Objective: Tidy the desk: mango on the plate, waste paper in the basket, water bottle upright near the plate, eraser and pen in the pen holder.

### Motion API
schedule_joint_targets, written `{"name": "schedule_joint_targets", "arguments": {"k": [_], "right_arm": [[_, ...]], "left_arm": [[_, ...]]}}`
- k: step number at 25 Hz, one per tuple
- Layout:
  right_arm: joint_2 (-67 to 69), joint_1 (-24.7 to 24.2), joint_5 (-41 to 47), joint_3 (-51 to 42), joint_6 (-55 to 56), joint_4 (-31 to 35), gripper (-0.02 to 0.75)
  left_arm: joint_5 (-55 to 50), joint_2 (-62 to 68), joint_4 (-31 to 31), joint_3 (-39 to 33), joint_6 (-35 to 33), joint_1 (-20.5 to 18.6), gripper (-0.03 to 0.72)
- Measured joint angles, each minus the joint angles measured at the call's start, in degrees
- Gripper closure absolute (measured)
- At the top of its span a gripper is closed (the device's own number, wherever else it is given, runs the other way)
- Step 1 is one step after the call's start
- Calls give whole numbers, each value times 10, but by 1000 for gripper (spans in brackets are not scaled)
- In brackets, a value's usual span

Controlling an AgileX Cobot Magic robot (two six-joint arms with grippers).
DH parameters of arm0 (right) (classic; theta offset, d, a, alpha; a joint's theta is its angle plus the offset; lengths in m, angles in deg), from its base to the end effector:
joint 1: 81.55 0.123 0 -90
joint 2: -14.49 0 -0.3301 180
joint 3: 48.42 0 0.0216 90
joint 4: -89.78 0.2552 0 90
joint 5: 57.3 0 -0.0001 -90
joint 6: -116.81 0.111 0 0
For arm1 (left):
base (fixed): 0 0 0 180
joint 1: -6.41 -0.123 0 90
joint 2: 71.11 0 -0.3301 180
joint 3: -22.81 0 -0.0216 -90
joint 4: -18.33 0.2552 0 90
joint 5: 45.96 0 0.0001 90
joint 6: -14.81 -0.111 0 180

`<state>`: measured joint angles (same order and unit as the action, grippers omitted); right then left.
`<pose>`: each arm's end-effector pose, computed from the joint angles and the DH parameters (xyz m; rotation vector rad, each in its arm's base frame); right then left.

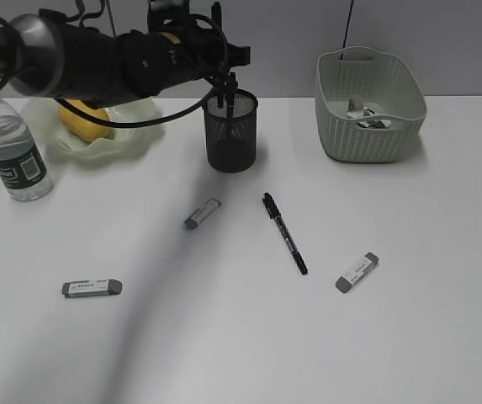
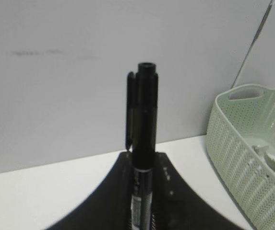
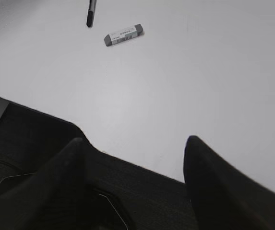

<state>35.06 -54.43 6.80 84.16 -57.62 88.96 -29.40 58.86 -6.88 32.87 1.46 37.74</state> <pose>0.0022 -0.0005 0.2802 -0.4345 2.2798 0.2728 0.4772 -0.2748 0.2391 0.2415 1.8314 -0.4070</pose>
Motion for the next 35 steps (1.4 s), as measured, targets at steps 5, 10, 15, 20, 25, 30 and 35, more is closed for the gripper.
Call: {"name": "schedule_joint_targets", "arguments": {"k": [5, 10, 15, 20, 25, 30, 35], "right_arm": [[0, 0, 0, 0, 0, 0, 235], [0, 0, 0, 0, 0, 0, 235], [0, 0, 0, 0, 0, 0, 235], [0, 0, 0, 0, 0, 0, 235], [0, 0, 0, 0, 0, 0, 235], [0, 0, -1, 0, 0, 0, 235], [0, 0, -1, 0, 0, 0, 235]], "left_arm": [[-24, 13, 0, 0, 2, 1, 571], [-36, 14, 0, 0, 2, 2, 375], [-58, -3, 0, -1, 3, 2, 274], [-135, -62, 35, -1, 3, 2, 265], [-318, -136, 96, -1, 3, 1, 264], [-544, -194, 132, -1, 3, -9, 264], [-716, -240, 170, -1, 4, -10, 264]]}}
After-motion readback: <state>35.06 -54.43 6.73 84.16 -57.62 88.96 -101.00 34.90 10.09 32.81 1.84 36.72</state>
